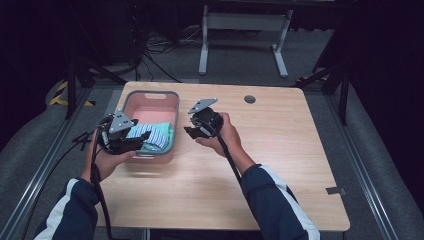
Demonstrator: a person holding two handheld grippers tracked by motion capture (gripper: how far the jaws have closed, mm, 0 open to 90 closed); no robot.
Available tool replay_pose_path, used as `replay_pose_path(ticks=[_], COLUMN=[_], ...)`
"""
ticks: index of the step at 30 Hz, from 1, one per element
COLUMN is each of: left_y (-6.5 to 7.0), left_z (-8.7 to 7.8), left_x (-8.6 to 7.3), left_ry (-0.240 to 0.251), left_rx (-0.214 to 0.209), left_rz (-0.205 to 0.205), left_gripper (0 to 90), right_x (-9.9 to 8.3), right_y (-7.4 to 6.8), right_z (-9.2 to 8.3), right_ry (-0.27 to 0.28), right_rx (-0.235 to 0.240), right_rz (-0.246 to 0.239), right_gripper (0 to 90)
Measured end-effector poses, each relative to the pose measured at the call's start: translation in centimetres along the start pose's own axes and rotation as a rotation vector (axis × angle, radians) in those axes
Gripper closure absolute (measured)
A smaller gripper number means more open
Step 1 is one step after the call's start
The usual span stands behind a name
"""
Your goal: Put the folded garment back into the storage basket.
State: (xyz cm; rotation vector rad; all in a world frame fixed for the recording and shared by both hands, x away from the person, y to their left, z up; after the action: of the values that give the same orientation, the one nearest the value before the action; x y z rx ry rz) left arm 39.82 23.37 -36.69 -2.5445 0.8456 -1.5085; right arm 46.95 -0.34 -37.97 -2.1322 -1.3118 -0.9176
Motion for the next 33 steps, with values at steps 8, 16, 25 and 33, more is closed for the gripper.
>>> replay_pose_path(ticks=[8,16,25,33], left_y=[2.0,3.2,5.4,8.5], left_z=[-0.4,-0.5,-0.7,-0.7], left_x=[0.1,-0.3,-0.4,-0.5], left_ry=[0.018,0.014,0.009,0.014], left_rx=[-0.031,-0.069,-0.087,-0.134], left_rz=[0.021,0.022,0.077,0.174], left_gripper=[36.4,28.3,23.5,22.0], right_x=[-2.0,-4.2,-7.0,-10.2], right_y=[0.5,1.0,1.0,1.0], right_z=[-3.0,-5.4,-7.8,-9.3], right_ry=[-0.021,-0.039,-0.058,-0.082], right_rx=[-0.043,-0.094,-0.129,-0.153], right_rz=[-0.010,-0.008,-0.020,-0.019], right_gripper=[48.1,40.2,37.4,37.3])
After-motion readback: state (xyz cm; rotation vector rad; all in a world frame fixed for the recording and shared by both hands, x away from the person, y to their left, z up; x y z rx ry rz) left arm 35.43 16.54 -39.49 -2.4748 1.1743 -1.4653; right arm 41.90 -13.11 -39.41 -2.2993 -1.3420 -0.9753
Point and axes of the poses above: each handheld gripper's, and its own axes: z roughly forward along the jaws, x roughly out of its top, y roughly to its right, the point moved 3 cm from there along z, roughly forward along the jaws, and after that the axes turned 14 degrees about x, right-handed, at the moved point
